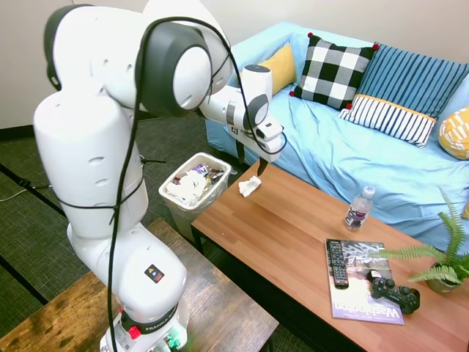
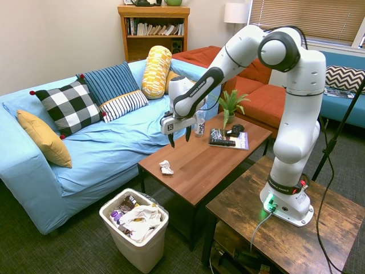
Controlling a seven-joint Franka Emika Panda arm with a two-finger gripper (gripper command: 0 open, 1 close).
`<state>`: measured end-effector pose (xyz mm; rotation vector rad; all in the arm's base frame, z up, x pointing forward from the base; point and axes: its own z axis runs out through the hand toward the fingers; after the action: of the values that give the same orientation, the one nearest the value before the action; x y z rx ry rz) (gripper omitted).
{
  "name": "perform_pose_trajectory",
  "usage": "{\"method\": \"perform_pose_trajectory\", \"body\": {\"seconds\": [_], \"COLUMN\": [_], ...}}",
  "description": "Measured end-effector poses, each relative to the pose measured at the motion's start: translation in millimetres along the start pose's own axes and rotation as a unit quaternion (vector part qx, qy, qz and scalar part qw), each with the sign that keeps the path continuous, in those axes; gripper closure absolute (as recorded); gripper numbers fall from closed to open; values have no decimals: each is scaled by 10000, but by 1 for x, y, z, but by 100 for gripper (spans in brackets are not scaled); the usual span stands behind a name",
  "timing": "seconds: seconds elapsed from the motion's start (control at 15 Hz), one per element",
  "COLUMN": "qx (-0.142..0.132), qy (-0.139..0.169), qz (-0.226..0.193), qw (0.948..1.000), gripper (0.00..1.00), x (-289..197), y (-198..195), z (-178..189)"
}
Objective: Throw the tissue in the trash bin
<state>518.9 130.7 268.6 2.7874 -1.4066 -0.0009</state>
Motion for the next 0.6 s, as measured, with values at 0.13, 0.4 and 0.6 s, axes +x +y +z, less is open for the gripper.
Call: {"method": "perform_pose_trajectory", "body": {"seconds": [0.13,0.4,0.6], "qx": [-33,-160,-245], "qy": [-62,-155,-242], "qz": [61,78,134], "qw": [10000,9997,9993], "gripper": [0,0,0], "x": [4,4,4], "y": [-27,-69,-87], "z": [24,78,112]}}
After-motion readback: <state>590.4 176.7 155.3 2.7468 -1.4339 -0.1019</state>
